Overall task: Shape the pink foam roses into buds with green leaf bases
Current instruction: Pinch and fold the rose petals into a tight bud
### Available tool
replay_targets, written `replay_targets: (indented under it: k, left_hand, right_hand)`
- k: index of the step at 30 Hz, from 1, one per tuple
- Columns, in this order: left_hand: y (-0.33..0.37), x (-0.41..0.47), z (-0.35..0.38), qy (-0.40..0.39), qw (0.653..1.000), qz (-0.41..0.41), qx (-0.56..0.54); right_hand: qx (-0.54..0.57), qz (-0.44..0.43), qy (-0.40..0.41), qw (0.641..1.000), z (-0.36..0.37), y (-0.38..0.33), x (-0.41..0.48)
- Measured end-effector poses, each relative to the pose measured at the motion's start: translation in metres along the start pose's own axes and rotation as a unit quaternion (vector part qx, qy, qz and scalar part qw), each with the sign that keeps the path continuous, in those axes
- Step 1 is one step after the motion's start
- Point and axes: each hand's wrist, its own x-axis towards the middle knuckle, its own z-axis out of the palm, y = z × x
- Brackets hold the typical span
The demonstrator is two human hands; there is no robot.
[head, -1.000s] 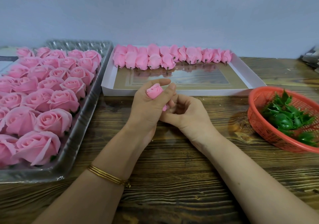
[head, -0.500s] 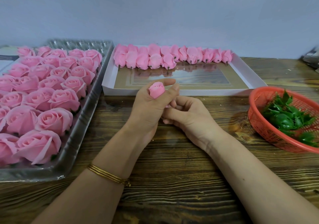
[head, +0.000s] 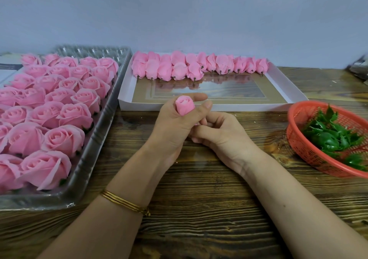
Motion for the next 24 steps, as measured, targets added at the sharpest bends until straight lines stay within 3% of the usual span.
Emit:
replay_targets:
  k: [4, 7, 13, 24]
  left_hand:
    - [-0.0025, -0.0011, 0.0006, 0.052, 0.996, 0.034, 0.057]
    - [-0.0042, 0.0002, -0.0012, 0.090, 0.981, 0.098, 0.144]
    - [-0.0103, -0.0013, 0.0004, 0.073, 0.950, 0.136, 0.273]
    - [-0.0082, -0.0060, 0.0021, 0.055, 0.934, 0.132, 0.328]
  right_hand:
    - [0.046, 0.035, -0.018, 0.998, 0.0000, -0.0073, 0.0001]
    - [0.089, 0.033, 0.036, 0.995, -0.0007, -0.0097, 0.0024]
    - [0.074, 0.002, 0.080, 0.994, 0.0002, -0.0106, 0.0009]
    - [0.083, -0.012, 0.099, 0.992, 0.0038, -0.0100, -0.0024]
